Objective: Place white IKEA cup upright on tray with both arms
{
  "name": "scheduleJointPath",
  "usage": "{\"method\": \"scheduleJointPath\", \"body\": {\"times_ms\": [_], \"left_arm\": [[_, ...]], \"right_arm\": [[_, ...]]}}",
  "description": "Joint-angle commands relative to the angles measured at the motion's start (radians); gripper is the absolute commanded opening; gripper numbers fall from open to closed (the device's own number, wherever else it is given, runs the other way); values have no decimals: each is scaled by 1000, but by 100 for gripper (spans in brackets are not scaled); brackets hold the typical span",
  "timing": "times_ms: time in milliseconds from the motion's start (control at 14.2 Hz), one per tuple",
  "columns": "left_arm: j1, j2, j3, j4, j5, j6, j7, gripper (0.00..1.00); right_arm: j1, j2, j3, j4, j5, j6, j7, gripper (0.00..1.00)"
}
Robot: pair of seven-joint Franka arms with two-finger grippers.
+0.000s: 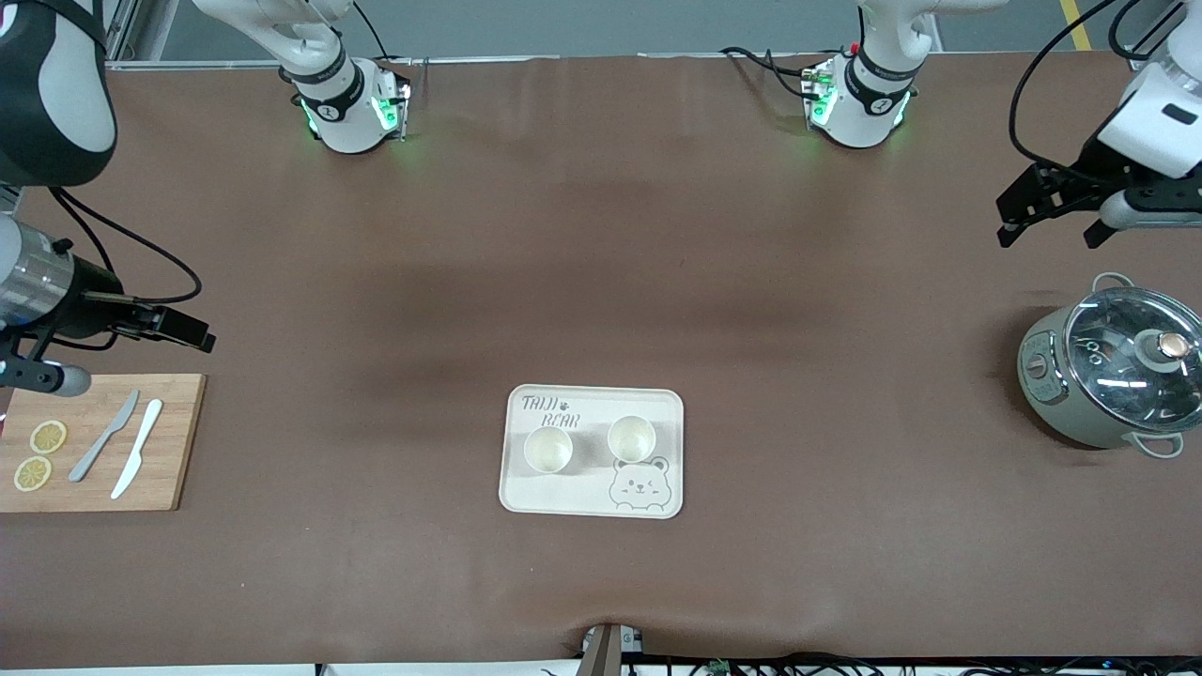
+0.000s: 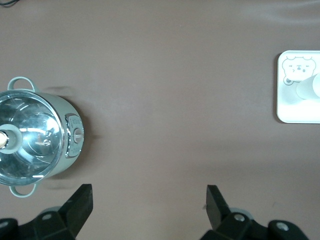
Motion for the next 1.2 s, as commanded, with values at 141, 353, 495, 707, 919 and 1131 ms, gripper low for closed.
{"method": "scheduleJointPath", "body": {"times_ms": [141, 353, 495, 707, 919, 1131], "left_arm": [[-12, 56, 19, 116, -18, -36, 29, 100], [-13, 142, 19, 260, -18, -130, 32, 100], [-15, 151, 19, 279, -18, -138, 49, 100], [-13, 159, 20, 279, -25, -148, 77, 100], [-18, 167, 20, 284, -18, -175, 70, 100], [-18, 186, 20, 308, -6, -204, 125, 100]], "right_arm": [[-50, -70, 8, -27, -6, -8, -85, 100], [-47, -70, 10, -27, -6, -8, -81, 100], [-44, -70, 11, -27, -5, -9, -73, 100], [-41, -72, 14, -28, -5, -11, -71, 100], [-44, -73, 13, -28, -5, -17, -74, 100], [-44, -73, 13, -28, -5, -19, -74, 100]]}}
